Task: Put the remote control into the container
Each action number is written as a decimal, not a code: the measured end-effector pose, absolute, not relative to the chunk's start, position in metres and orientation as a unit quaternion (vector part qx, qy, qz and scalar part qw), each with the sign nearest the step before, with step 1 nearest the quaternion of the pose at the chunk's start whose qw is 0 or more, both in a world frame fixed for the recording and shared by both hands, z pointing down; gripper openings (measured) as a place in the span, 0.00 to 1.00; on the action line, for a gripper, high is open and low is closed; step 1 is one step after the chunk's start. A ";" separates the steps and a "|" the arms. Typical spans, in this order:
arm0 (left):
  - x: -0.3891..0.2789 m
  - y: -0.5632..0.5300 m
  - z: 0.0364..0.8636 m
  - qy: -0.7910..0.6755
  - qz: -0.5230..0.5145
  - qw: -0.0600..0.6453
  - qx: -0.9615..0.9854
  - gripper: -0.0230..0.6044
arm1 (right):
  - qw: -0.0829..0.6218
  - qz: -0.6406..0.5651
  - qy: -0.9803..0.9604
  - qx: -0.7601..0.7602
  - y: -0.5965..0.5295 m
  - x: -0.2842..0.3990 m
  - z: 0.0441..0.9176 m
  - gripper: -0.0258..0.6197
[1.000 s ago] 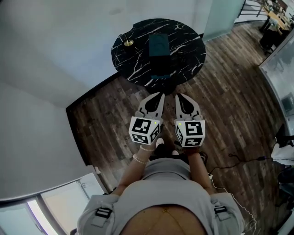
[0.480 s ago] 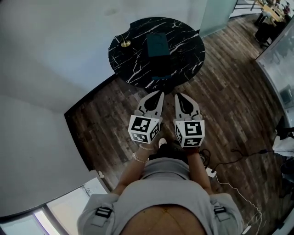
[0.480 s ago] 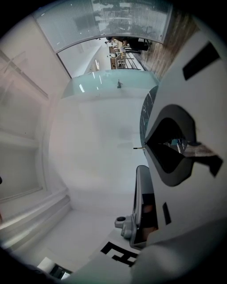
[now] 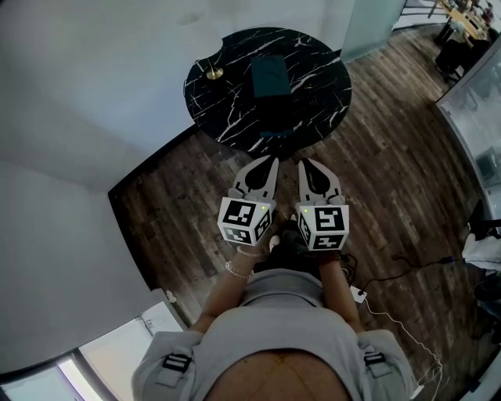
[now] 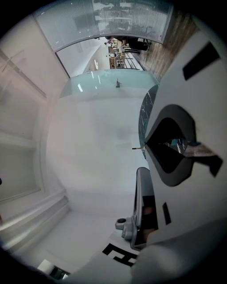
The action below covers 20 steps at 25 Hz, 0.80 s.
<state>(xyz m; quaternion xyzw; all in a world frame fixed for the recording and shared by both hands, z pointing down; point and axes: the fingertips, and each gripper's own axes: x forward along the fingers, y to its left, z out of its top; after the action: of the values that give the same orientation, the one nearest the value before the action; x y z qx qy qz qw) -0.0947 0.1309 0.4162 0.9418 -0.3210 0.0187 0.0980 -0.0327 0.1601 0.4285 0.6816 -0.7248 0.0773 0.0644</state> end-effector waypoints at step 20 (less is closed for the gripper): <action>-0.035 0.049 0.413 -0.353 0.030 0.100 0.930 0.04 | 0.062 0.085 -0.764 0.637 0.068 0.017 0.424 0.06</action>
<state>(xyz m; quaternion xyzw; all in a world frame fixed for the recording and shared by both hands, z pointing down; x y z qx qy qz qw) -0.0351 0.0488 0.4130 0.9299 -0.3529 0.0296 0.0996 0.0169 0.0677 0.4237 0.6366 -0.7640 0.0850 0.0621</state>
